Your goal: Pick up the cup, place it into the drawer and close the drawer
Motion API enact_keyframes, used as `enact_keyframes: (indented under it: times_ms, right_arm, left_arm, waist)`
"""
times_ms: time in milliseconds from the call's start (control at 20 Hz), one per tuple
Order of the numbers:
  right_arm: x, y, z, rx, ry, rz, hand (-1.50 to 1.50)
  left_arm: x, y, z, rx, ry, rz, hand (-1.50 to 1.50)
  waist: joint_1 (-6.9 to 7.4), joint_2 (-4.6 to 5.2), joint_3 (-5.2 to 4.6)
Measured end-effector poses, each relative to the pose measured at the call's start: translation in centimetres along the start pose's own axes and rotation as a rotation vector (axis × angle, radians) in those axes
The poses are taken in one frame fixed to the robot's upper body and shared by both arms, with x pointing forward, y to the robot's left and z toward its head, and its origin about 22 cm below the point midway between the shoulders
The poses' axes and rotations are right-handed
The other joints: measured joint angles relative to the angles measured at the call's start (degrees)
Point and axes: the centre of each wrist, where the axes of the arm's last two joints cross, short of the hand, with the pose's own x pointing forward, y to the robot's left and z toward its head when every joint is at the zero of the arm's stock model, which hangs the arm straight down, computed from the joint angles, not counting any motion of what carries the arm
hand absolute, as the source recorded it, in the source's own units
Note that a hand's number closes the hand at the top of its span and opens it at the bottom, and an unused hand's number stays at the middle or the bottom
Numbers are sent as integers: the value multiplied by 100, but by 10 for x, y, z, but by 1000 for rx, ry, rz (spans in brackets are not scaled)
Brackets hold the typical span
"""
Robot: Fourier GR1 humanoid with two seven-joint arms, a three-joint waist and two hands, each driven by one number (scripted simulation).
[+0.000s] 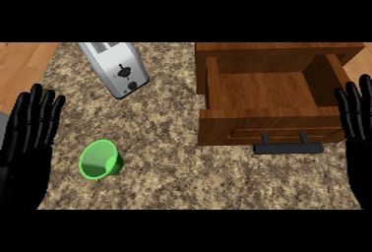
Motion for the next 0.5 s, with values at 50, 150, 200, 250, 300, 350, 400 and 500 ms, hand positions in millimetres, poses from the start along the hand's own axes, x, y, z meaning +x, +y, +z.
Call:
enact_keyframes:
  times_ms: [50, 150, 200, 250, 300, 350, 400, 500]
  right_arm:
    - [0, 2, -2, 1, 3, -3, -150]
    - [-2, 0, 3, 14, 6, -10, -150]
    - [1, 3, 5, 18, 7, -16, -150]
    - [0, 2, 4, 24, 10, -21, -150]
    - [-1, 6, 7, 37, 9, -29, -150]
    - [-2, 7, 6, 56, 27, -56, -150]
    - [-1, 9, 4, 75, 41, -79, -150]
    - [1, 8, 4, 98, 60, -110, -150]
  left_arm:
    - [-3, 1, -2, 6, -2, -4, -150]
    - [-1, -3, -1, 34, -5, -20, -150]
    - [2, -5, -1, 58, -7, -33, -150]
    - [1, -8, 3, 83, -6, -47, -150]
    - [2, -9, 3, 114, -5, -64, -150]
    - [0, -10, 4, 147, 12, -31, -150]
    - [-2, -12, 6, 176, 29, -3, -150]
    - [-7, -16, 6, 220, 53, 35, -150]
  waist:
    - [21, 1, -14]
    - [54, 2, -38]
    - [63, 2, -44]
    - [79, 1, -51]
    - [86, 1, -55]
    - [99, 4, -60]
    - [107, 5, -64]
    - [103, 6, -68]
